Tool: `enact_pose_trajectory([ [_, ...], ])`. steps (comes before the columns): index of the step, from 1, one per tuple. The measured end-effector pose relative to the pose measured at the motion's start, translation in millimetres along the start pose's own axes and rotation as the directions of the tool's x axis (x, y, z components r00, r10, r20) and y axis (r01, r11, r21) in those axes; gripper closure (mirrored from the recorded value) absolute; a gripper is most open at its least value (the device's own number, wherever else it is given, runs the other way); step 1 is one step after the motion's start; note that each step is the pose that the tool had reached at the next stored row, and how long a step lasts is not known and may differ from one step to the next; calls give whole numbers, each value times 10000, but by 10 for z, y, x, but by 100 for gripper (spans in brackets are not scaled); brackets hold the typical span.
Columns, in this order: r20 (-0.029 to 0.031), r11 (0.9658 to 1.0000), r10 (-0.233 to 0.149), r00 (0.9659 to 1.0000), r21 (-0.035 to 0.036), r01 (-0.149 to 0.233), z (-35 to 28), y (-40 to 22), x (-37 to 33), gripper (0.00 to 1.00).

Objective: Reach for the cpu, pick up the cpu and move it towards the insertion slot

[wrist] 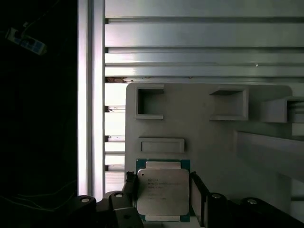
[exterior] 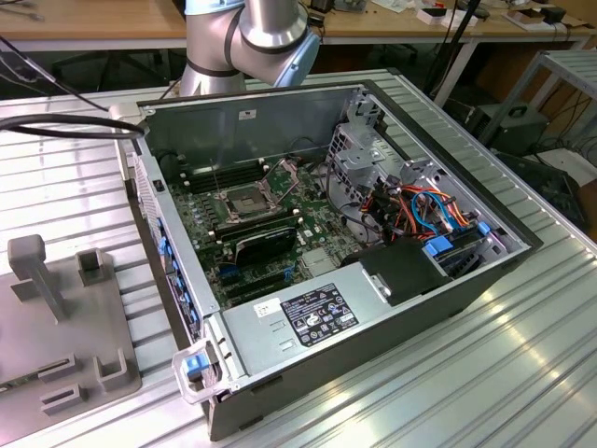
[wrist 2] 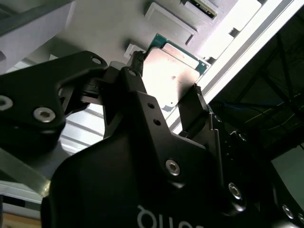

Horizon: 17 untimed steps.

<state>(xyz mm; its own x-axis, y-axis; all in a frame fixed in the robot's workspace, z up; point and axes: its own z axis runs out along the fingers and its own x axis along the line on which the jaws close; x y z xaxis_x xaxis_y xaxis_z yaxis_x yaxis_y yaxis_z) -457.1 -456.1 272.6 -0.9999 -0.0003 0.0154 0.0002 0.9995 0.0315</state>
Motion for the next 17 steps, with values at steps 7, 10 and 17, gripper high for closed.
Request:
enact_pose_trajectory([
  [7, 1, 10000, 0, 10000, 0, 0, -87, 3, 1, 45],
  [10, 1, 10000, 0, 10000, 0, 0, -135, 4, 2, 45],
  [17, -1, 10000, 0, 10000, 0, 0, -227, 7, 3, 45],
])
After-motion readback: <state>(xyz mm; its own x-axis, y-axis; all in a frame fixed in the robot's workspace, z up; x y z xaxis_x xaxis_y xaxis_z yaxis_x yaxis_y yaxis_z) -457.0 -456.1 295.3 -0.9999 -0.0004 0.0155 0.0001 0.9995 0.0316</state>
